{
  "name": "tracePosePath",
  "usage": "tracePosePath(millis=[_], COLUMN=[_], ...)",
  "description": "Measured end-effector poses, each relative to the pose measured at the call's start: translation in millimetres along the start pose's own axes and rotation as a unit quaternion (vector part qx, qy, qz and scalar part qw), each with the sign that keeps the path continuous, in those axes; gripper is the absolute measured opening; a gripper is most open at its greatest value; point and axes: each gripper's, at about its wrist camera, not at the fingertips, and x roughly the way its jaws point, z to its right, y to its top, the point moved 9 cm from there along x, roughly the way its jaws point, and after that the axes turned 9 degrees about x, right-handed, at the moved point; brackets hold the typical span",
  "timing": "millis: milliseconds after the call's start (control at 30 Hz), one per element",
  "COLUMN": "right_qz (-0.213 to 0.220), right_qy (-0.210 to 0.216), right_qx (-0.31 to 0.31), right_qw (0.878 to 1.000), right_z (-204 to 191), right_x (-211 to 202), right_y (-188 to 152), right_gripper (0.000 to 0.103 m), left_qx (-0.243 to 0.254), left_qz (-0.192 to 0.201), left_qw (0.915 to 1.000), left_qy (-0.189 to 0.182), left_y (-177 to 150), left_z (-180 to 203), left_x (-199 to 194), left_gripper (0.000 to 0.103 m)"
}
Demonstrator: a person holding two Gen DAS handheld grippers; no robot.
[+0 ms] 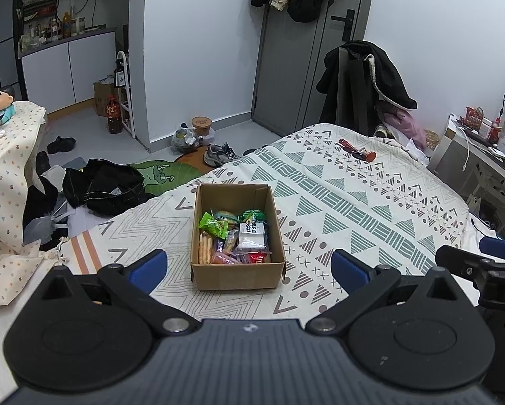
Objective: Organize snacks
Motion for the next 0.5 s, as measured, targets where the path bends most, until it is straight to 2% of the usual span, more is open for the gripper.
tracePosePath(millis=[500], right_qz=[0.003], right_qy=[-0.013], right_qx=[0.000], right_qw=[1.000], right_z=[0.6], right_x=[-0.7], right_y=[-0.6], right_gripper=[0.103], left_qx=[0.003], left_qz=[0.000], left_qw=[1.0000], left_qy=[0.002], left_y=[-1.3], left_z=[-1.6], left_x=[-2.1], left_gripper=[0.103])
